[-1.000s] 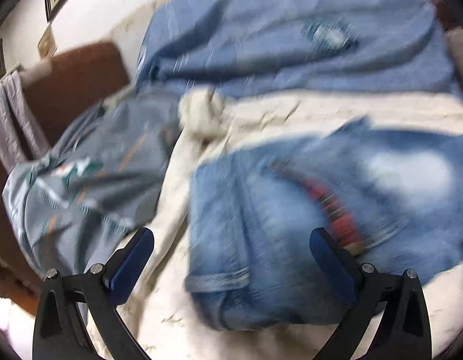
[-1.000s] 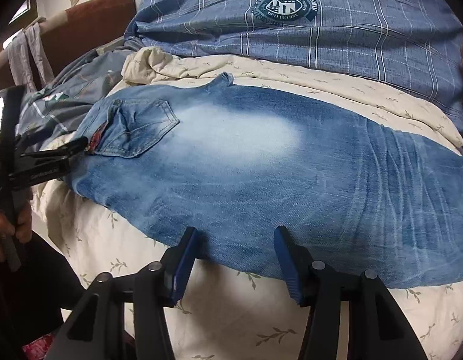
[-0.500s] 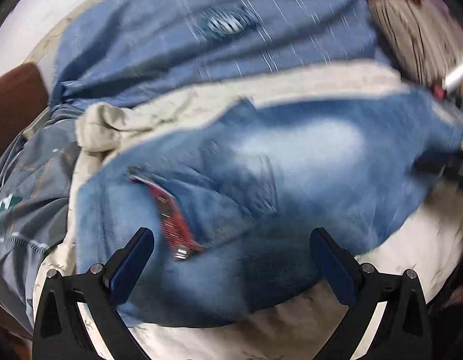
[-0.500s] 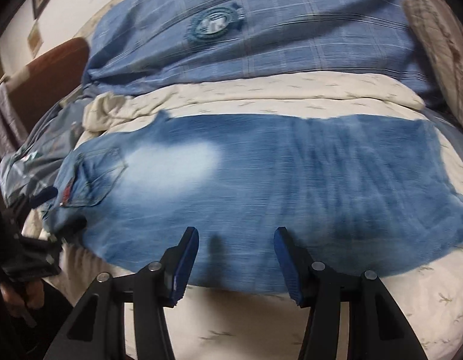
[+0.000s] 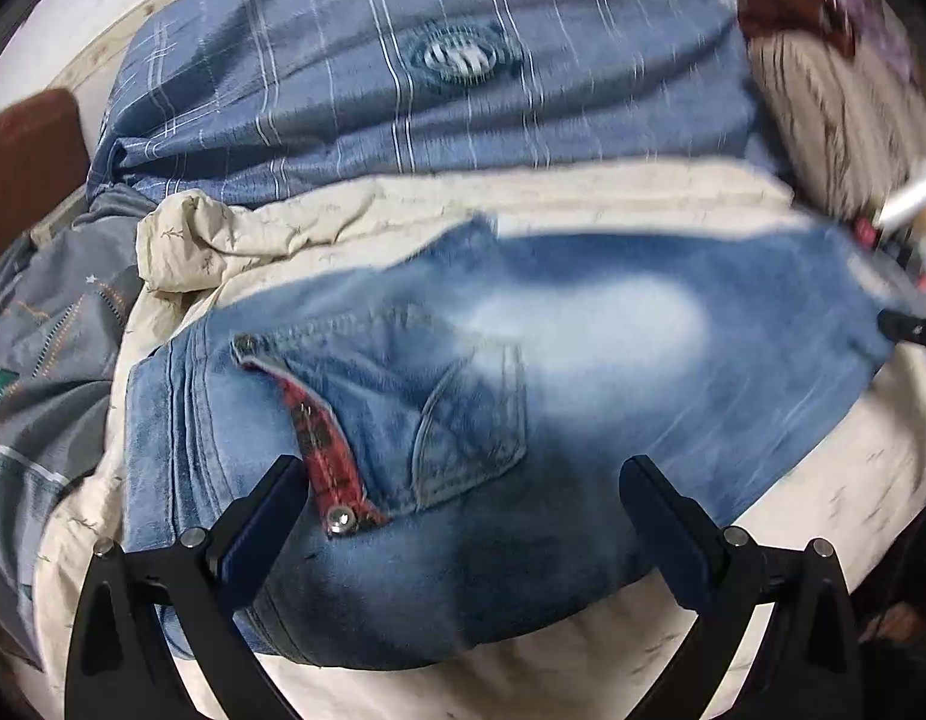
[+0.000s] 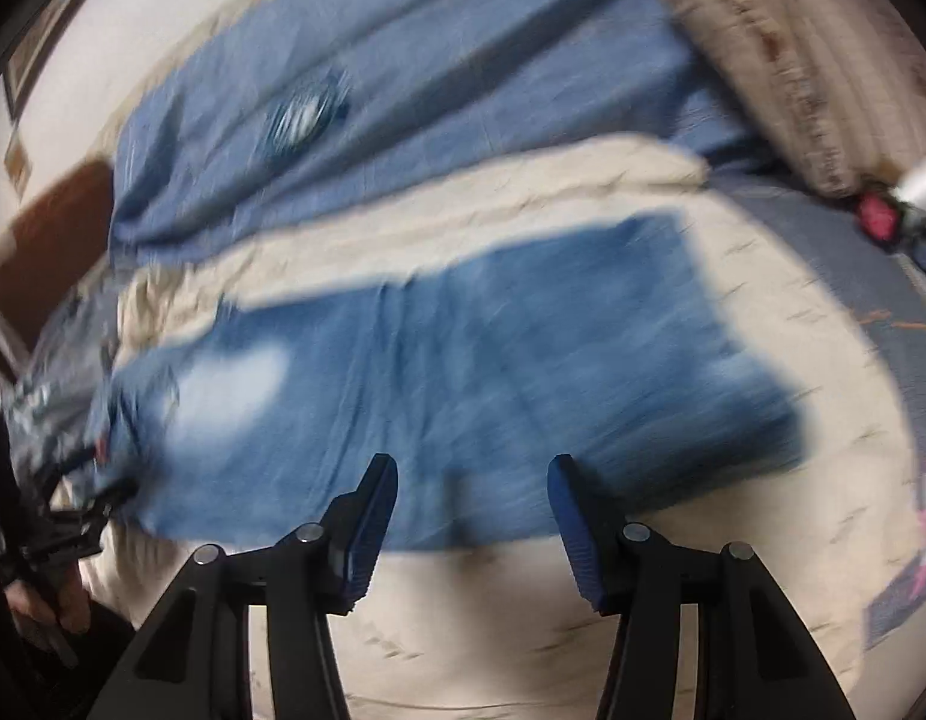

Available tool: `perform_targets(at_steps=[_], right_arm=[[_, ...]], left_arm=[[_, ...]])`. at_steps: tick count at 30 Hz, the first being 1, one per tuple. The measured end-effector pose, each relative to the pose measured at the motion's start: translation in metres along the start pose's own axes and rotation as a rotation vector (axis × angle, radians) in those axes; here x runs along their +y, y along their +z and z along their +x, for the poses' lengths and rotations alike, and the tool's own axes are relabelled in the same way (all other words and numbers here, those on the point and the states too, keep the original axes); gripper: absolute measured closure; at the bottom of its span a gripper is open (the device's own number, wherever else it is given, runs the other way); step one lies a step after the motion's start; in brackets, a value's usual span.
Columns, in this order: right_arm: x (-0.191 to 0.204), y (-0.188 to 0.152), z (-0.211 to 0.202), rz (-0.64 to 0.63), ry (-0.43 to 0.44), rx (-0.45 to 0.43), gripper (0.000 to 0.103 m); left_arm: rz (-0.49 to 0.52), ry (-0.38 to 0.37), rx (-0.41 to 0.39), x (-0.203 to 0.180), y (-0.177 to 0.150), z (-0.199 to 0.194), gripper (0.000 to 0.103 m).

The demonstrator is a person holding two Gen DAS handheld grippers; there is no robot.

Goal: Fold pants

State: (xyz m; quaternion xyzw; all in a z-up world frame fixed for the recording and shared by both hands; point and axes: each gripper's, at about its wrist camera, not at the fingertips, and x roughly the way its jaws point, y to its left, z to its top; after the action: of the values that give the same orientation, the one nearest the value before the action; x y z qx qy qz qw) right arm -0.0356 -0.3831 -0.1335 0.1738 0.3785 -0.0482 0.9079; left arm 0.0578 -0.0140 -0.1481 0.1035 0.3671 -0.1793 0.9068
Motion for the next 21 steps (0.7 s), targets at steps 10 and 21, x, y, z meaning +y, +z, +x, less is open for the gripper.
perform_targets(at_steps=[10,21], right_arm=[[-0.057,0.024,0.014,0.133,-0.050,0.178,0.047],[-0.047,0.097,0.047,0.202,-0.032,0.048,0.047]], left_arm=[[0.063,0.105,0.078,-0.007,-0.002,0.015,0.000],[0.162,0.112,0.051,-0.027,-0.002,0.020,0.000]])
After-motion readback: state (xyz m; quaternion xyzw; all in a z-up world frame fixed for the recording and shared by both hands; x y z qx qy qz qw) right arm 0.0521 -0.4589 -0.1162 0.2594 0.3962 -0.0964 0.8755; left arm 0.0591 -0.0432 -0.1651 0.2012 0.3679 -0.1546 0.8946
